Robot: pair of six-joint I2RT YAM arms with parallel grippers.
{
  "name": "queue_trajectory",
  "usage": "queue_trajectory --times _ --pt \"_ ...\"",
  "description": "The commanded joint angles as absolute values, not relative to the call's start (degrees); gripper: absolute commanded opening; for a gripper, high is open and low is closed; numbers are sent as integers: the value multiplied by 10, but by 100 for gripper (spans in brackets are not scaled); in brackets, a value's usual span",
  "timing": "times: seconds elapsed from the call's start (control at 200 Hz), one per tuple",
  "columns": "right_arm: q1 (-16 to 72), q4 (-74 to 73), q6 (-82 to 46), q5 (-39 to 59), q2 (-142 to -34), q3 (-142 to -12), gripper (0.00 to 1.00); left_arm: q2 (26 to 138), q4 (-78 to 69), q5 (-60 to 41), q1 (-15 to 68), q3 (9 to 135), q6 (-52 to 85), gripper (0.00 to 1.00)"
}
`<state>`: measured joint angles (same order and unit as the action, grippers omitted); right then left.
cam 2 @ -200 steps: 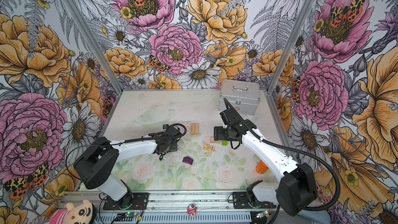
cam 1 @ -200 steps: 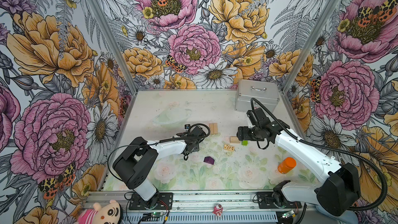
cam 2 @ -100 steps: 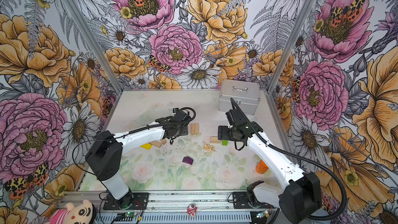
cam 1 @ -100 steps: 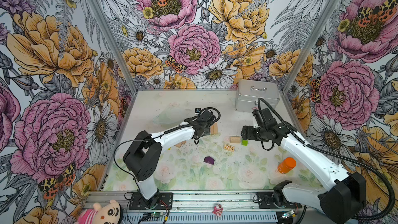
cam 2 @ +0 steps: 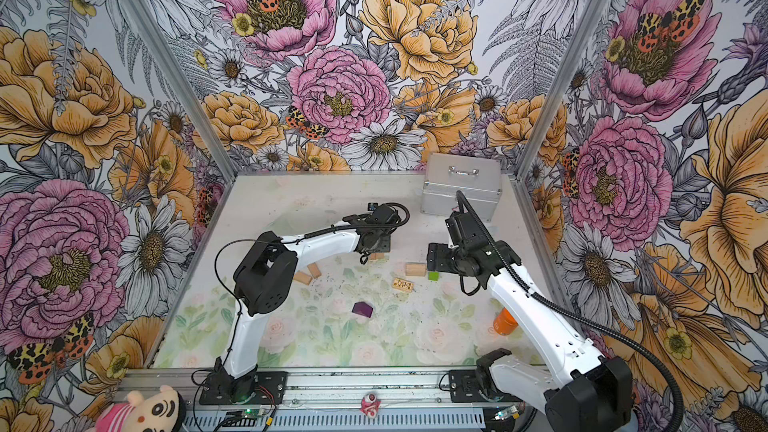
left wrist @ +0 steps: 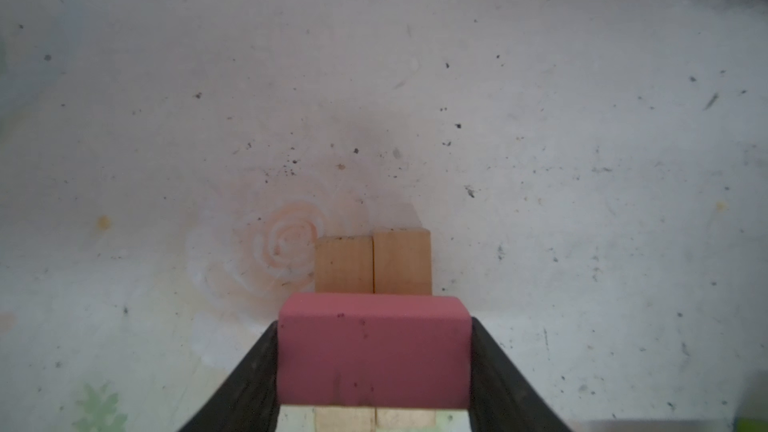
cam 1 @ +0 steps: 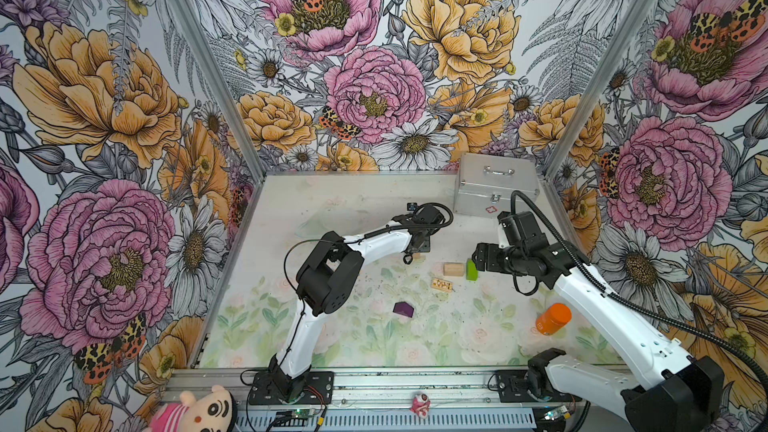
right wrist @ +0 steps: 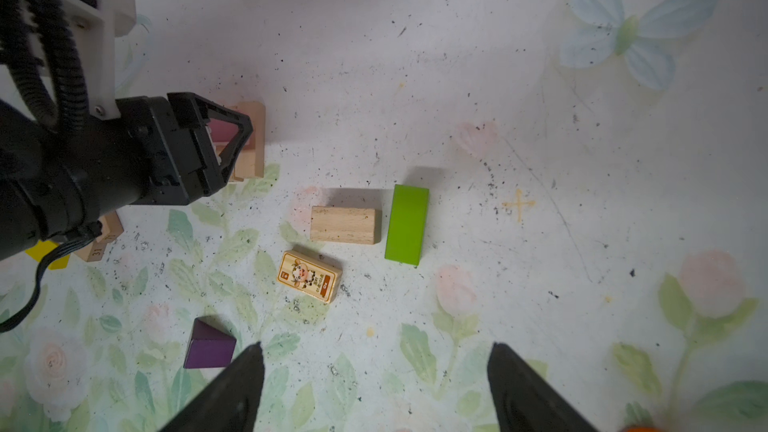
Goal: Build the wood block tower
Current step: 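Carry the pink block over the paired wooden bars with the left gripper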
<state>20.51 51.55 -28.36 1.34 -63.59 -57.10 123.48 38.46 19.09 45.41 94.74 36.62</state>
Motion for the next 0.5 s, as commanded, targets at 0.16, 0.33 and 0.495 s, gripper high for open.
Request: queue_trajectory --times 0.16,0.33,0.495 --pt "196 520 -277 12 -632 -570 87 1240 398 182 450 968 351 55" --pt "195 520 -277 14 -635 -569 87 1250 397 178 443 975 347 55" --pt "192 520 -278 13 -636 -567 87 1260 397 174 437 987 342 55"
